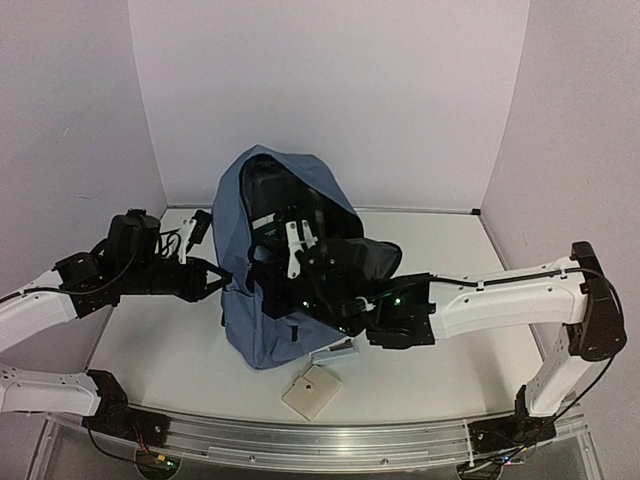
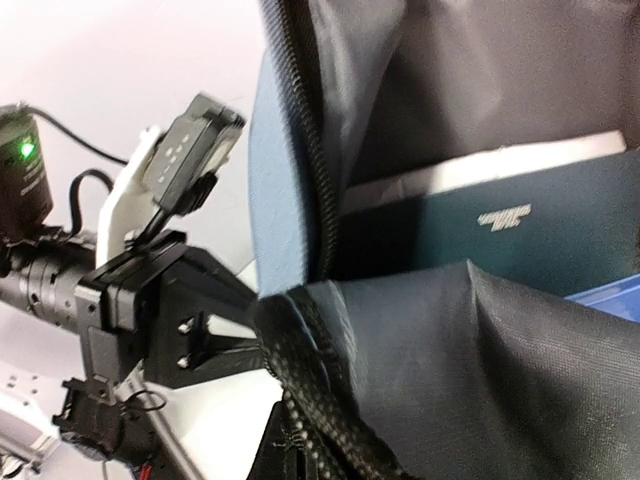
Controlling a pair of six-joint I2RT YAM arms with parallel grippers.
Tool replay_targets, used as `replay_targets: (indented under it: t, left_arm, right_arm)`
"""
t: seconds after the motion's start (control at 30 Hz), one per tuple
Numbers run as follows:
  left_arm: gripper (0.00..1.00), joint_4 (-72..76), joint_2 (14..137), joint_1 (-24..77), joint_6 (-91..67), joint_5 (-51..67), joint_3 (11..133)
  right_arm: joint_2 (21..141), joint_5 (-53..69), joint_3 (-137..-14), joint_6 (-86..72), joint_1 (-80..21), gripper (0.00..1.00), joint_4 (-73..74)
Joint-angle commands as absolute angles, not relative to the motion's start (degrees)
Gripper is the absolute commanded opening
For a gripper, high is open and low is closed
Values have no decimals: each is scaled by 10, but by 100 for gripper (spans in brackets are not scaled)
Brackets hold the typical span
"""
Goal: Pack the student bag
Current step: Zip the student bag at the center of the board.
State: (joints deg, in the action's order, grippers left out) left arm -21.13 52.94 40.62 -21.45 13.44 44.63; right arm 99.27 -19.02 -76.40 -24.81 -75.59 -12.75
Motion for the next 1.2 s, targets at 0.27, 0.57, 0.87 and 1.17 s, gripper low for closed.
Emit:
replay_targets:
  t: [0.27, 0.57, 0.87, 1.17]
  left_arm:
    - [0, -177, 471, 401, -253, 112, 377]
    - [0, -197, 467, 401, -259, 90, 361]
    - [0, -262, 457, 401, -250, 13, 374]
    - [16, -295, 482, 401, -262, -21, 438]
  right_arm:
    - [966, -447, -848, -111, -782, 0, -166]
    - [971, -461, -902, -68, -775, 0, -143]
    - [953, -259, -957, -156, -705, 0, -35]
    - [958, -128, -987, -182, -672, 0, -26]
